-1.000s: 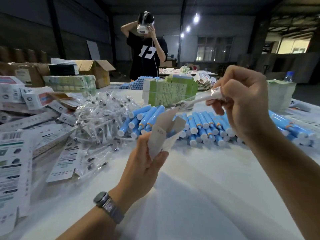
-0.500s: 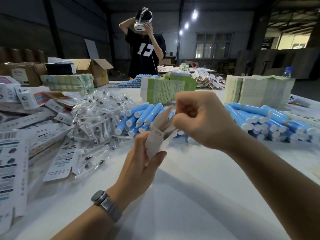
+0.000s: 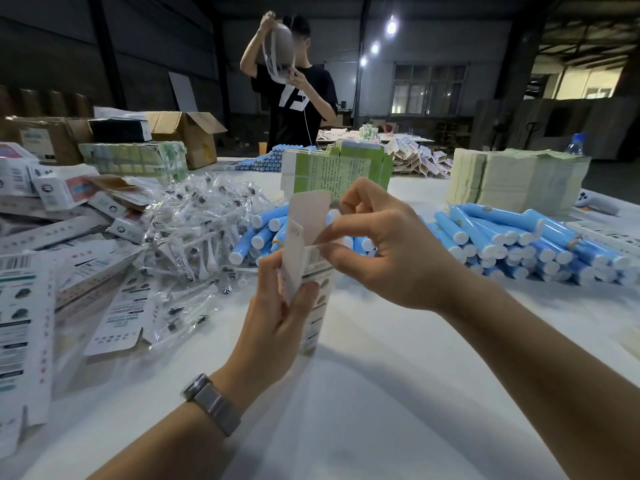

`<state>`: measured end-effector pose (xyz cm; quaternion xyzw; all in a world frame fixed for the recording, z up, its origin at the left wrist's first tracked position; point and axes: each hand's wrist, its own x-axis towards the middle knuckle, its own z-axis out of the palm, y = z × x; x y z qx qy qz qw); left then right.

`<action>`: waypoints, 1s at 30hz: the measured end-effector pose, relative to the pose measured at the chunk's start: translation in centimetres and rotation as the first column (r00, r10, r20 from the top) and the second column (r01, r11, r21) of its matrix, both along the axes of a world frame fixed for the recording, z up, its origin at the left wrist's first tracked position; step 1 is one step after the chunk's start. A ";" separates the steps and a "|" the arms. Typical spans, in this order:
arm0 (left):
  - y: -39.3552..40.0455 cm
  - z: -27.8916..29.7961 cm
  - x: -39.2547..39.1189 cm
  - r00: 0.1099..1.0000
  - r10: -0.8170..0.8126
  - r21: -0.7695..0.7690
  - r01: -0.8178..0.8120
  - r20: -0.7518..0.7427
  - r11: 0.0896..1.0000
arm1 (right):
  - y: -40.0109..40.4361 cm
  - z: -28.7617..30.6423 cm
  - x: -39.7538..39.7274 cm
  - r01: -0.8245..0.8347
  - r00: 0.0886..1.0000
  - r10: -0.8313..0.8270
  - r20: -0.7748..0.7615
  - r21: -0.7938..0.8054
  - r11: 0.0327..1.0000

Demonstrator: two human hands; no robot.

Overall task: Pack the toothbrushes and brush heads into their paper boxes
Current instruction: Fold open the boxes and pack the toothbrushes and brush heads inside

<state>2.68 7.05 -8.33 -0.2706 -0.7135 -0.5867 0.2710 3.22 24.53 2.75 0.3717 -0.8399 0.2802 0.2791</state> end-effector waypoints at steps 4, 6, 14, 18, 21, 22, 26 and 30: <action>0.1 0.5 0.2 0.990 -0.140 0.050 0.139 0.014 0.989 | -0.3 -0.9 -0.4 0.002 1.000 -0.003 -0.005 -0.092 0.996; 0.3 0.7 0.3 0.976 -0.216 0.051 0.214 0.037 0.976 | -0.7 -1.7 -0.7 -0.022 0.996 0.041 0.080 -0.221 0.975; -0.3 1.1 0.4 0.982 -0.173 -0.006 0.173 -0.076 0.985 | -1.5 -3.4 -1.4 -0.139 0.944 0.272 0.185 -0.523 0.841; -0.3 1.0 0.2 0.982 -0.171 0.009 0.173 -0.076 0.985 | -1.3 -3.7 -1.5 -0.200 0.918 0.355 0.176 -0.568 0.798; -0.4 1.2 0.4 0.979 -0.202 0.065 0.204 -0.037 0.977 | -1.2 -3.7 -1.4 -0.232 0.896 0.408 0.174 -0.601 0.765; -0.5 1.3 0.4 0.976 -0.218 0.096 0.219 -0.016 0.971 | -1.1 -3.7 -1.4 -0.241 0.893 0.415 0.174 -0.595 0.767; -0.5 1.5 0.7 0.961 -0.275 0.178 0.264 0.040 0.948 | -1.3 -3.4 -1.2 -0.259 0.889 0.422 0.180 -0.562 0.786; -0.4 1.5 0.9 0.952 -0.304 0.200 0.290 0.045 0.936 | -1.1 -2.9 -1.1 -0.297 0.868 0.462 0.179 -0.560 0.774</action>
